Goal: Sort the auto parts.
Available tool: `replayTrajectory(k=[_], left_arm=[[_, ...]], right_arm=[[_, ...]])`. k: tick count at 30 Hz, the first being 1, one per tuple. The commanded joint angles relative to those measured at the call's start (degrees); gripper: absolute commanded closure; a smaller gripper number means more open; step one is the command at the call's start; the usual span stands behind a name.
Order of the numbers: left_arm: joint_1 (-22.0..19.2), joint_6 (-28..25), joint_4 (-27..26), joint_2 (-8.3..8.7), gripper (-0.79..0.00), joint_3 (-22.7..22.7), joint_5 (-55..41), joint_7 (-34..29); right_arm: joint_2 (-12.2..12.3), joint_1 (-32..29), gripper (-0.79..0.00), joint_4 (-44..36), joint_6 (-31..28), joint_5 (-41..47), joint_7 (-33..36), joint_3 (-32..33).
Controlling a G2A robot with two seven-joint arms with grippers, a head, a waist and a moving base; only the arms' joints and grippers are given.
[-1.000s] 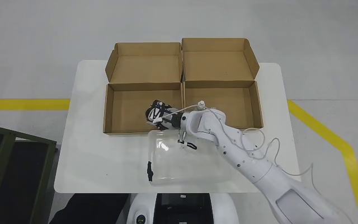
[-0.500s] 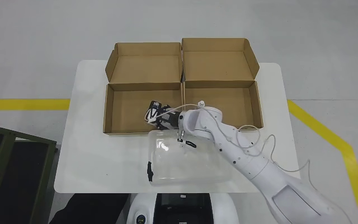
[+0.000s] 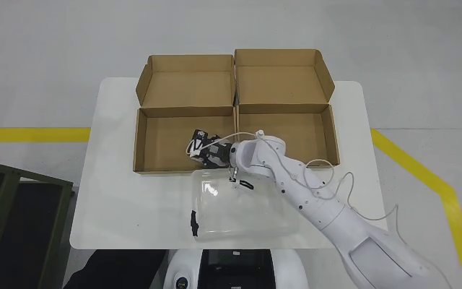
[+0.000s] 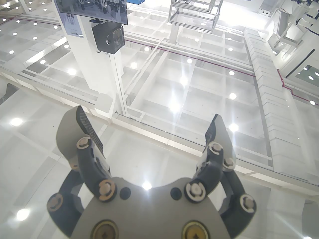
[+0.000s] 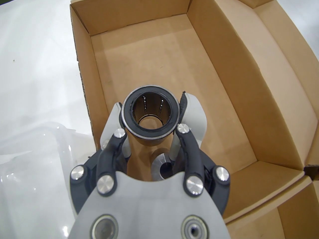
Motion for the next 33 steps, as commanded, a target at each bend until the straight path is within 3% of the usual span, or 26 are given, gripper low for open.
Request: replayTrajectory(k=[1, 11, 17, 22, 30, 31, 32, 33], left_arm=[[0.00, 0.00, 0.00, 0.00, -0.785, 0.00, 0.00, 0.00], [0.00, 0.00, 0.00, 0.00, -0.785, 0.00, 0.00, 0.00], [0.00, 0.00, 0.00, 0.00, -0.785, 0.00, 0.00, 0.00], [0.00, 0.00, 0.00, 0.00, -0.785, 0.00, 0.00, 0.00], [0.00, 0.00, 0.00, 0.00, -0.785, 0.00, 0.00, 0.00], [0.00, 0.00, 0.00, 0.00, -0.785, 0.00, 0.00, 0.00], [0.00, 0.00, 0.00, 0.00, -0.785, 0.00, 0.00, 0.00], [0.00, 0.00, 0.00, 0.00, -0.785, 0.00, 0.00, 0.00]], right_arm=[[-0.08, -0.01, -0.326, 0.03, -0.05, -0.08, 0.17, 0.23], [-0.40, -0.28, -0.431, 0.03, -0.61, -0.37, 0.68, 1.11], [-0.22, -0.69, -0.456, -2.62, -0.86, -0.54, -0.47, 2.75], [0.76, -2.86, -0.520, -9.45, -1.41, -1.03, -0.36, 5.69], [3.78, -11.17, -0.650, -24.44, -3.04, -2.22, 1.88, 14.56], [4.16, -12.45, -0.683, -26.35, -3.18, -2.24, 2.01, 15.85], [4.53, -13.77, -0.773, -28.04, -3.34, -2.19, 2.15, 17.15], [4.91, -15.11, -0.785, -29.75, -3.63, -2.44, 2.37, 18.46]])
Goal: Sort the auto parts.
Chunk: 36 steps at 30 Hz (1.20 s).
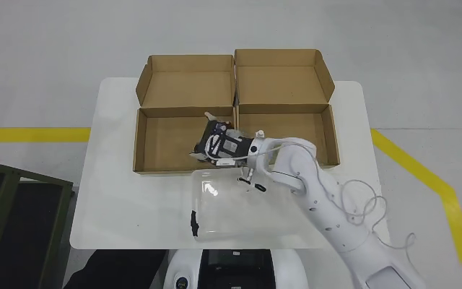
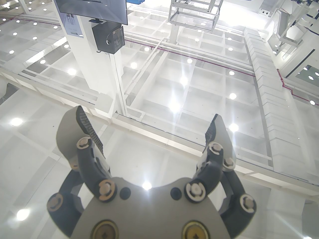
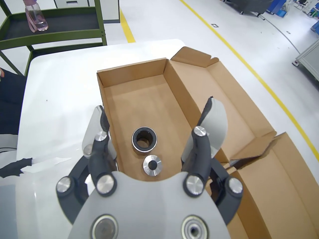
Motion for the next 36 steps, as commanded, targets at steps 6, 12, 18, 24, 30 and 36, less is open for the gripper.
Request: replayTrajectory(k=[6, 12, 18, 24, 30, 36], left_arm=[[0.00, 0.00, 0.00, 0.00, -0.785, 0.00, 0.00, 0.00], [0.00, 0.00, 0.00, 0.00, -0.785, 0.00, 0.00, 0.00], [0.00, 0.00, 0.00, 0.00, -0.785, 0.00, 0.00, 0.00], [0.00, 0.00, 0.00, 0.00, -0.785, 0.00, 0.00, 0.00], [0.00, 0.00, 0.00, 0.00, -0.785, 0.00, 0.00, 0.00], [0.00, 0.00, 0.00, 0.00, -0.785, 0.00, 0.00, 0.00]], right_arm=[[2.52, -10.14, -0.785, -10.48, -1.73, -2.11, -1.18, 9.69], [4.26, -19.75, -0.785, -17.27, -2.00, -4.73, -5.80, 18.07], [5.46, -30.89, -0.785, -21.47, 0.88, -7.12, -13.87, 26.57], [6.27, -40.90, -0.785, -23.23, 3.25, -10.05, -22.67, 33.60], [6.61, -48.34, -0.785, -24.50, 7.45, -11.35, -29.42, 39.56], [6.83, -52.96, -0.785, -25.68, 9.40, -11.79, -34.74, 43.98]])
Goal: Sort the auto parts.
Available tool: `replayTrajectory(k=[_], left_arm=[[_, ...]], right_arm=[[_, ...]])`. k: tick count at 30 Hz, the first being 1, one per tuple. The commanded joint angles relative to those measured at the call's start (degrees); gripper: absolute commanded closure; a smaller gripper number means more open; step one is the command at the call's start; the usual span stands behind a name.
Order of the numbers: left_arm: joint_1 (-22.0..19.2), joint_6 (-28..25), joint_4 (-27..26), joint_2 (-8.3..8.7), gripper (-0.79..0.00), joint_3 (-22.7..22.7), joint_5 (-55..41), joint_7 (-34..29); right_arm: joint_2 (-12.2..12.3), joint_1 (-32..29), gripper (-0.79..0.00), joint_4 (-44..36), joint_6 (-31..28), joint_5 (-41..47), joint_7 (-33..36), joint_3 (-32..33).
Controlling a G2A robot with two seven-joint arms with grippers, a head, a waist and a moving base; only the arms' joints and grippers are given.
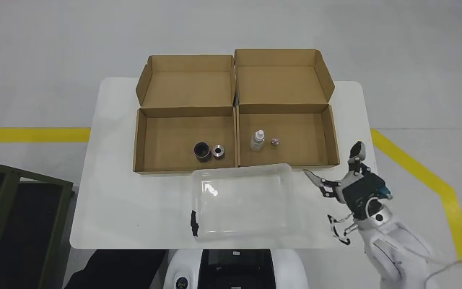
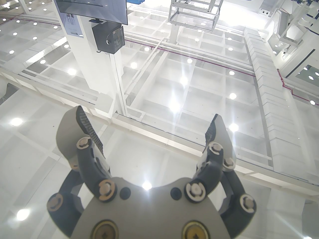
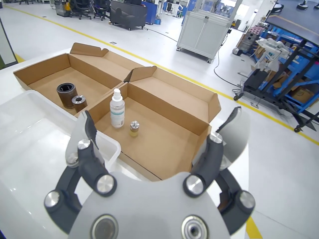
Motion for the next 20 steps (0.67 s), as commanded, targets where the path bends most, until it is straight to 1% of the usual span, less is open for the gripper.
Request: replayTrajectory(k=[1, 4, 8, 20], left_arm=[[0.00, 0.00, 0.00, 0.00, -0.785, 0.00, 0.00, 0.00], [0.00, 0.00, 0.00, 0.00, -0.785, 0.00, 0.00, 0.00], [0.00, 0.00, 0.00, 0.00, -0.785, 0.00, 0.00, 0.00], [0.00, 0.00, 0.00, 0.00, -0.784, 0.00, 0.00, 0.00]], right_arm=[[0.04, -1.56, -0.785, -0.33, 0.80, 0.15, -1.68, 1.60], [0.07, -3.64, -0.785, -0.51, 1.38, 1.01, -2.93, 3.47], [0.11, -4.86, -0.785, -0.87, 1.91, 1.90, -3.66, 5.03], [0.11, -4.86, -0.785, -0.87, 1.91, 1.90, -3.66, 5.03]])
